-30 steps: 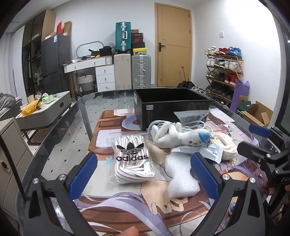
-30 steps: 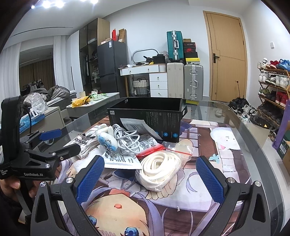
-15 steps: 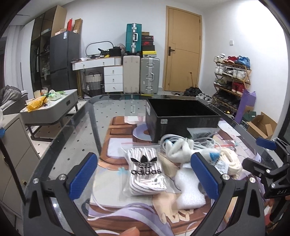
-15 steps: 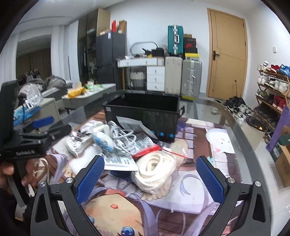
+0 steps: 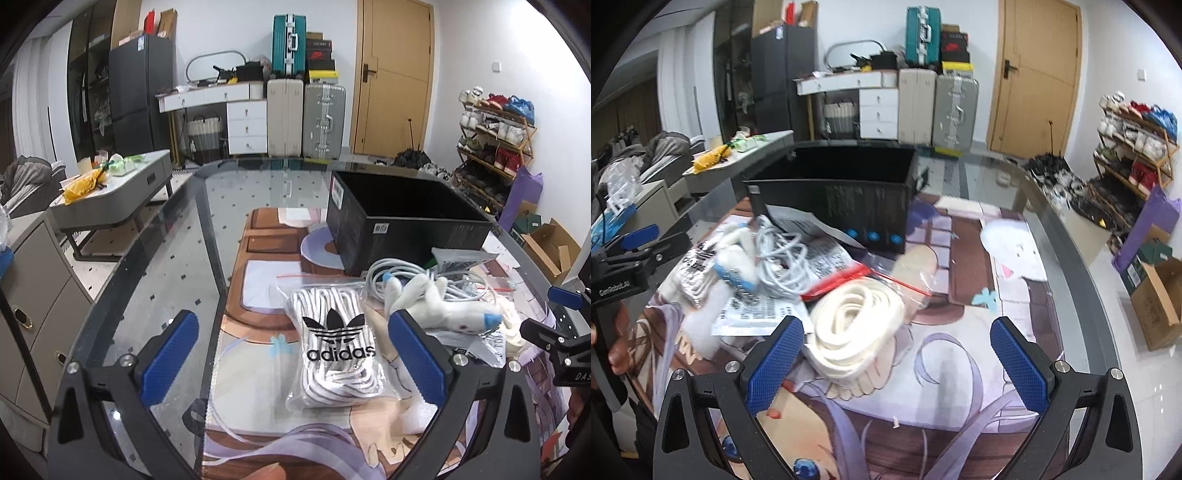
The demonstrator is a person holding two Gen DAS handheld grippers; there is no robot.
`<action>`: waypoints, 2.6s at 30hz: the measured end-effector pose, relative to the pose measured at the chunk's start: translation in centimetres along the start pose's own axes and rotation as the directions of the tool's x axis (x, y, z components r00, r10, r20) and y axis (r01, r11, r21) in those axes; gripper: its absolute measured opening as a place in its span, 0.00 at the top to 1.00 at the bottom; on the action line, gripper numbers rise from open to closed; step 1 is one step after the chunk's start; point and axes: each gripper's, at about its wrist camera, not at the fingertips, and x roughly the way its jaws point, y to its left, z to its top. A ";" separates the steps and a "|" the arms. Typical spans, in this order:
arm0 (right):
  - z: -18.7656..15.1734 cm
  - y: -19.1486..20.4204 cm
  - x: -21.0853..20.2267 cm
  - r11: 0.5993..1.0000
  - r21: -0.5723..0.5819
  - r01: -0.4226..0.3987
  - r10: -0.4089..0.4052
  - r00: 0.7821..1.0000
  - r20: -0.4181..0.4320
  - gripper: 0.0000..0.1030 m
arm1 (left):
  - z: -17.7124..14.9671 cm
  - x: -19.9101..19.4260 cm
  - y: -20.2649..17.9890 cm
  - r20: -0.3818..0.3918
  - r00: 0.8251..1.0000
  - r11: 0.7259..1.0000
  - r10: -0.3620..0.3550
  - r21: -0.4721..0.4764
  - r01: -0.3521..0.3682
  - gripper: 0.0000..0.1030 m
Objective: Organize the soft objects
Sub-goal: 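Lower left tool onto adidas lace bag while right tool approaches white rope bag, then close both tools on their bags and lift them toward the black box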
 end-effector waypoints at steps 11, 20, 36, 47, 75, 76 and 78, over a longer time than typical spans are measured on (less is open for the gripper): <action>1.1 0.1 3.2 1.000 0.024 -0.017 0.019 0.996 -0.085 0.00 | 0.0 2.9 -0.7 -0.096 0.995 0.999 0.021 0.027 -0.019 0.00; 1.8 0.5 5.6 0.998 0.016 -0.063 0.065 0.983 -0.173 0.00 | -0.1 4.2 -0.6 -0.150 0.989 0.999 0.000 0.038 0.006 0.00; 0.5 -0.9 6.0 1.000 0.019 -0.018 0.021 0.978 -0.208 0.00 | -0.5 5.4 -0.2 -0.215 0.976 0.999 -0.025 0.021 0.031 0.01; 0.9 -1.3 6.4 0.999 0.031 -0.008 0.014 0.979 -0.204 0.01 | -0.6 5.4 -0.9 -0.210 0.977 0.997 -0.024 0.061 0.038 0.31; -0.4 -0.6 2.7 0.998 -0.008 -0.062 0.060 0.990 -0.127 0.59 | -0.6 3.2 -0.1 -0.144 0.987 0.997 -0.076 0.012 0.079 0.61; -0.4 -0.6 2.5 0.998 -0.009 -0.067 0.066 0.991 -0.121 0.59 | -0.6 2.9 -0.2 -0.139 0.987 0.997 -0.080 0.010 0.082 0.61; -0.4 -0.5 1.9 0.997 -0.009 -0.075 0.073 0.992 -0.101 0.59 | -0.5 2.1 -0.3 -0.121 0.989 0.996 -0.087 0.009 0.089 0.61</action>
